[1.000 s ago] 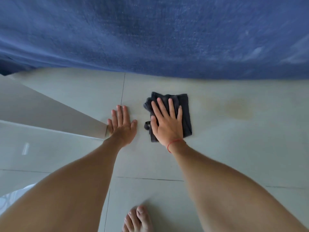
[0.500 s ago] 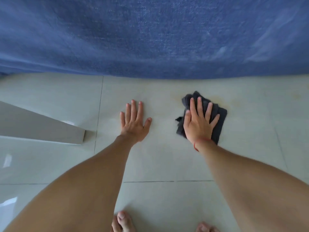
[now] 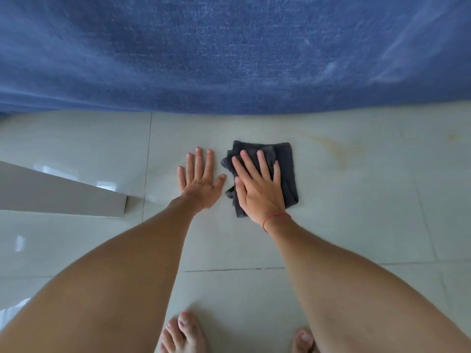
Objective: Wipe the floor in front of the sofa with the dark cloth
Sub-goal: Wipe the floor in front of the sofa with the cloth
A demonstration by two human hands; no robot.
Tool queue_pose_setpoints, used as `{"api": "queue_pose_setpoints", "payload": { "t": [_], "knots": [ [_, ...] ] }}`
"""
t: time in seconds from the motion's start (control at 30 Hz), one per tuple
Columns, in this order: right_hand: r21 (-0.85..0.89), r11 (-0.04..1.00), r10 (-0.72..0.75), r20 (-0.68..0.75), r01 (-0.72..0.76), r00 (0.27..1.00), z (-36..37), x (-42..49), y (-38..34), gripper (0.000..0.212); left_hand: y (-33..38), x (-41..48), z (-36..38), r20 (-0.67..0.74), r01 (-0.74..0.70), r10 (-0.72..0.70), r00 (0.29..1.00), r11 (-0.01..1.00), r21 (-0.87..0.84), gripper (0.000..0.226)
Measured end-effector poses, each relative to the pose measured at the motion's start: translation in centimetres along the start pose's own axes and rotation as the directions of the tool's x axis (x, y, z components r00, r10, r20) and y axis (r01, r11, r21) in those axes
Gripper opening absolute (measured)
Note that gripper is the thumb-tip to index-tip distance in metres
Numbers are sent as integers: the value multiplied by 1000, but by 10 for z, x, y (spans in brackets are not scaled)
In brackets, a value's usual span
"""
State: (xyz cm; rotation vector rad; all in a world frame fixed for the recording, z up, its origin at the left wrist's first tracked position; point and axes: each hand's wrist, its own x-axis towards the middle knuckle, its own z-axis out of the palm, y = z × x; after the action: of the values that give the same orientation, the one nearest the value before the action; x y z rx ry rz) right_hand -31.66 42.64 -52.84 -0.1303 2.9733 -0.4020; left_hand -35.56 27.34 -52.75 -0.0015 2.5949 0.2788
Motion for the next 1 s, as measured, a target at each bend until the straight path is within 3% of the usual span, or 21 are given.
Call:
{"api": "queue_pose_setpoints", "payload": {
  "t": [0.1,0.23,0.47,0.67,0.87,1.0],
  "knots": [
    [-28,1000,8,-2,-8,1000,-2,-44,26,49,0,-1,-1,17,-7,7,1000,1000,5,69],
    [-33,975,219,-7,-219,976,-15,-65,69,51,1,-4,-3,-10,-13,13,1000,1000,-22,69],
    [61,893,448,-55,-445,892,-15,15,54,50,3,-2,-1,-35,-27,27,999,1000,-5,68],
    [62,955,293,-48,-290,955,-11,68,12,50,1,0,2,-36,-25,24,999,1000,-5,68],
    [37,996,83,-24,-82,996,-5,35,11,50,0,-1,-2,18,6,-7,1000,999,40,69],
    [51,995,83,-47,-81,995,-8,-16,34,49,15,-6,-4,-132,-9,13,991,1000,27,70]
  ]
}}
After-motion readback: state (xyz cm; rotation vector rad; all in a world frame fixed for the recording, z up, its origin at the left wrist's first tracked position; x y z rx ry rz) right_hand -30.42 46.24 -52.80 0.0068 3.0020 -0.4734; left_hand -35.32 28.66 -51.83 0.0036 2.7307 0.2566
